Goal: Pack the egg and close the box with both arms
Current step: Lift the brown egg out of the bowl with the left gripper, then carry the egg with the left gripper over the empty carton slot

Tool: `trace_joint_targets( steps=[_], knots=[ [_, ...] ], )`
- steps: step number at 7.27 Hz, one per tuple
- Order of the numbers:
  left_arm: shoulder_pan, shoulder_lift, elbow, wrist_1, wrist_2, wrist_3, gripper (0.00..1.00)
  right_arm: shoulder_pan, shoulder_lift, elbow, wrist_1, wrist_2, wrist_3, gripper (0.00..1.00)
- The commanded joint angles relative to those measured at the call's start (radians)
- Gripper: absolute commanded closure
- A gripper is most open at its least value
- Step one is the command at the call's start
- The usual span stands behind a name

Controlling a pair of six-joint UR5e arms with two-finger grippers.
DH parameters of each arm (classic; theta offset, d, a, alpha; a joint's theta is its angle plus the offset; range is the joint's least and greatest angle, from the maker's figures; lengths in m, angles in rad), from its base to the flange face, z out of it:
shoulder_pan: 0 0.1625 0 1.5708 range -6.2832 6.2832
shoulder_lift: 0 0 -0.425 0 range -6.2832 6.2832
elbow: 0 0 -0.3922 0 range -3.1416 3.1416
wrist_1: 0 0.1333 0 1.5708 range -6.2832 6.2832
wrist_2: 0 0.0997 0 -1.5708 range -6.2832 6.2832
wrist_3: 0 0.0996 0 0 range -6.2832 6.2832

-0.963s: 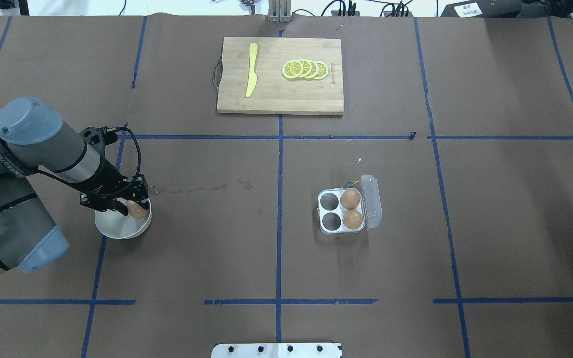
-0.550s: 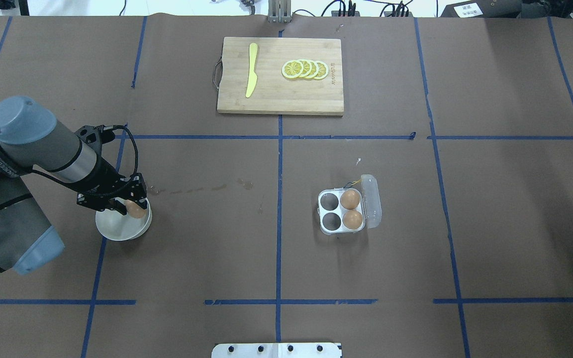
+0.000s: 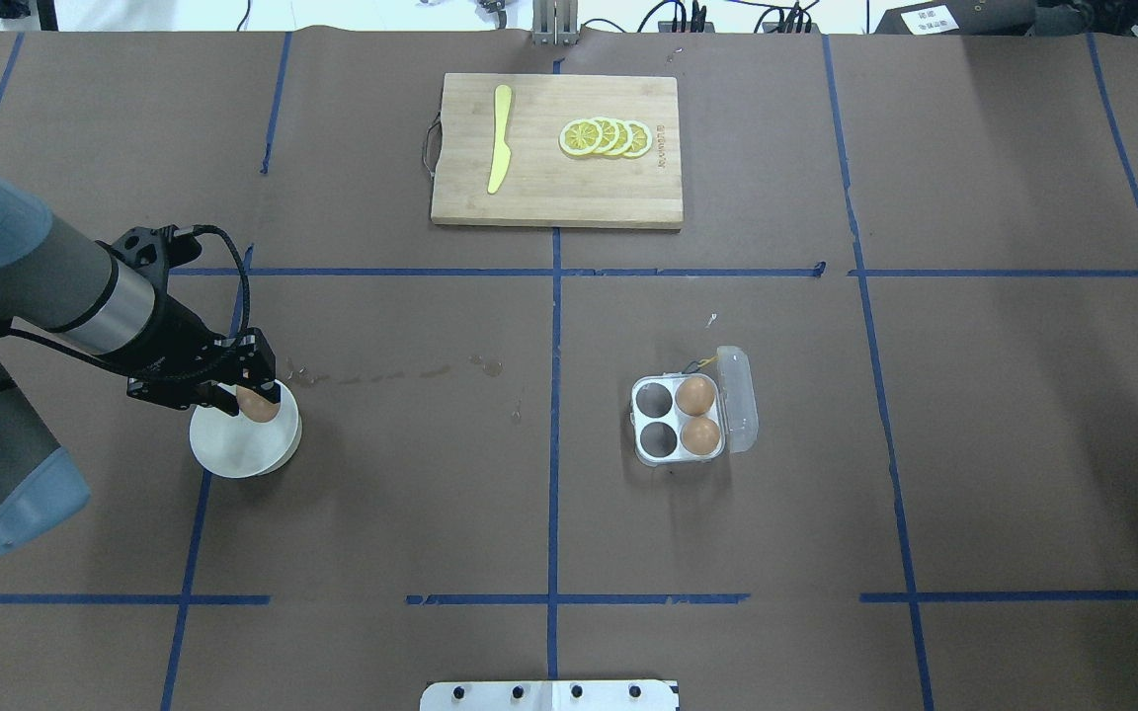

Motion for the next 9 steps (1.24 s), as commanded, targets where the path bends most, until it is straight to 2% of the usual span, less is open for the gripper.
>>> trace_joint_targets(
  steps=[1, 2, 4, 6, 7, 8, 9],
  knots=[
    [-0.002, -0.099, 0.024, 0.013, 0.001, -0.005, 1.0, 0.0, 0.002, 0.001, 0.0, 0.0, 0.0, 0.0],
    [0.001, -0.187, 0.067, 0.016, 0.003, -0.009, 1.0, 0.0, 0.0, 0.001, 0.0, 0.0, 0.0, 0.0],
    [0.094, -0.379, 0.149, 0.103, 0.085, -0.05, 1.0, -0.001, 0.002, 0.001, 0.0, 0.0, 0.0, 0.0],
    [0.142, -0.507, 0.213, 0.095, 0.122, -0.044, 1.0, -0.001, 0.002, 0.002, 0.0, 0.0, 0.002, 0.0],
    [0.19, -0.576, 0.257, 0.093, 0.221, -0.039, 1.0, -0.001, 0.002, 0.002, 0.0, 0.0, 0.002, 0.0],
    [0.225, -0.585, 0.261, 0.088, 0.263, -0.039, 1.0, -0.001, 0.002, 0.001, 0.0, 0.0, 0.002, 0.0],
    [0.247, -0.607, 0.284, 0.084, 0.267, -0.038, 1.0, -0.001, 0.002, 0.001, 0.0, 0.002, 0.002, 0.0]
  ],
)
